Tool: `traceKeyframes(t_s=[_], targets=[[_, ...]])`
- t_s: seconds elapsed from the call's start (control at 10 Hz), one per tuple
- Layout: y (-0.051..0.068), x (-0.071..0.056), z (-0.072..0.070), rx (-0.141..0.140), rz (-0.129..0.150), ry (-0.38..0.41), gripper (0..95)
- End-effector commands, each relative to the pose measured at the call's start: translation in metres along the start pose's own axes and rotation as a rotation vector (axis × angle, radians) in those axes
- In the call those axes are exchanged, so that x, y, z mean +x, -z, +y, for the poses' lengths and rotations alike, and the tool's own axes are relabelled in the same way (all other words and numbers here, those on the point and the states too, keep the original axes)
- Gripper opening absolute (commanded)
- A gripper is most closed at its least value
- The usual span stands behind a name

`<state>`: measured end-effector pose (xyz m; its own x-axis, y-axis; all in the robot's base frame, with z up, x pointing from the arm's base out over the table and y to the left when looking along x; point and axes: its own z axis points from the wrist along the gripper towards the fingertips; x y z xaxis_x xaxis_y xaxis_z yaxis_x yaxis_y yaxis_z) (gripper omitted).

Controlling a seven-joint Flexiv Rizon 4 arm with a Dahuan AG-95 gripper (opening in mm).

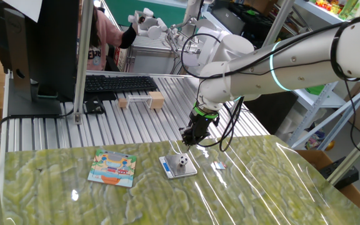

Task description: Remove the object from the scale

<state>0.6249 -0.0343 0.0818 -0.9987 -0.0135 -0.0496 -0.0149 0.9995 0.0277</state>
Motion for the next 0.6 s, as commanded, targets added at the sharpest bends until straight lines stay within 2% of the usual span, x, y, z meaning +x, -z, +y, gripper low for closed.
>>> traceKeyframes(t_s=[0.1,0.6], targets=[[0.0013,0.0014,0.0005,0.000,0.009,0.004,0.0],[0.0013,0.0014,0.0005,0.004,0.032,-0.013,0.0]])
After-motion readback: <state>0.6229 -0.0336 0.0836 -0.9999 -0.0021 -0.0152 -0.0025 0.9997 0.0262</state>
